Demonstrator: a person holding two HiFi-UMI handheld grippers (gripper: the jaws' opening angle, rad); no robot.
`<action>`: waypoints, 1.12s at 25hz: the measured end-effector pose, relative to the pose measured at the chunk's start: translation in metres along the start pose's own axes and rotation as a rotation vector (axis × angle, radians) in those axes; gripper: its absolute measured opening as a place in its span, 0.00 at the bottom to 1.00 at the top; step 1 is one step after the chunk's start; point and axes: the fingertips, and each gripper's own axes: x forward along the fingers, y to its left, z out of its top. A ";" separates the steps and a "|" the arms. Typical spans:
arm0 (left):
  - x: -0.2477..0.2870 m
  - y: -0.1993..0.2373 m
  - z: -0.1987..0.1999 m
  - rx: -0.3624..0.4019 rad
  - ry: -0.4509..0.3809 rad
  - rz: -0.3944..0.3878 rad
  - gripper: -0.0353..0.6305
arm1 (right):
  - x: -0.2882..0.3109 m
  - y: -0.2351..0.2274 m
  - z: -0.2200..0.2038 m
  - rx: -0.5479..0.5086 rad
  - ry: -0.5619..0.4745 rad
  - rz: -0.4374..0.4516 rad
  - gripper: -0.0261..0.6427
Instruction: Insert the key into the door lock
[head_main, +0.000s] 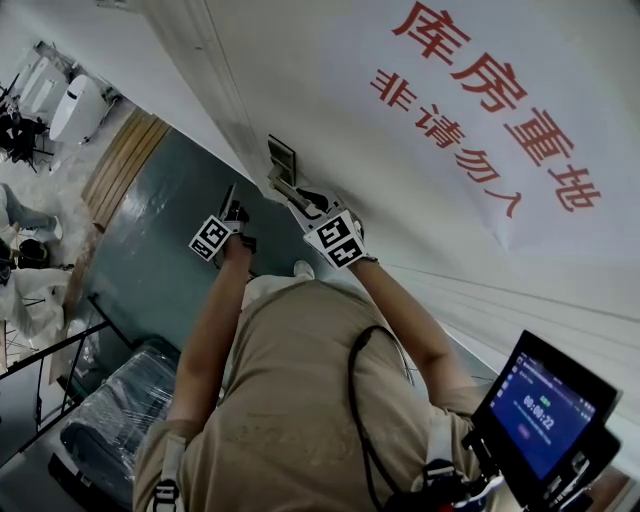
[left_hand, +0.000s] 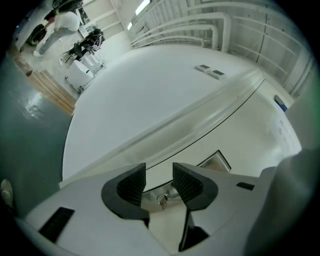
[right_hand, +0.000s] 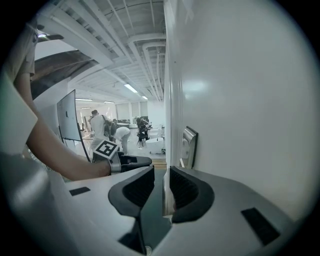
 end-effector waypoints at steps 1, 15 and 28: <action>-0.004 -0.004 0.003 0.018 -0.005 -0.003 0.29 | -0.001 0.001 0.001 0.000 -0.003 0.002 0.19; -0.061 -0.107 0.046 0.406 -0.027 -0.086 0.29 | -0.012 0.021 0.068 -0.011 -0.191 0.056 0.19; -0.167 -0.122 0.072 0.489 -0.070 0.012 0.29 | -0.002 0.071 0.115 -0.065 -0.338 0.163 0.19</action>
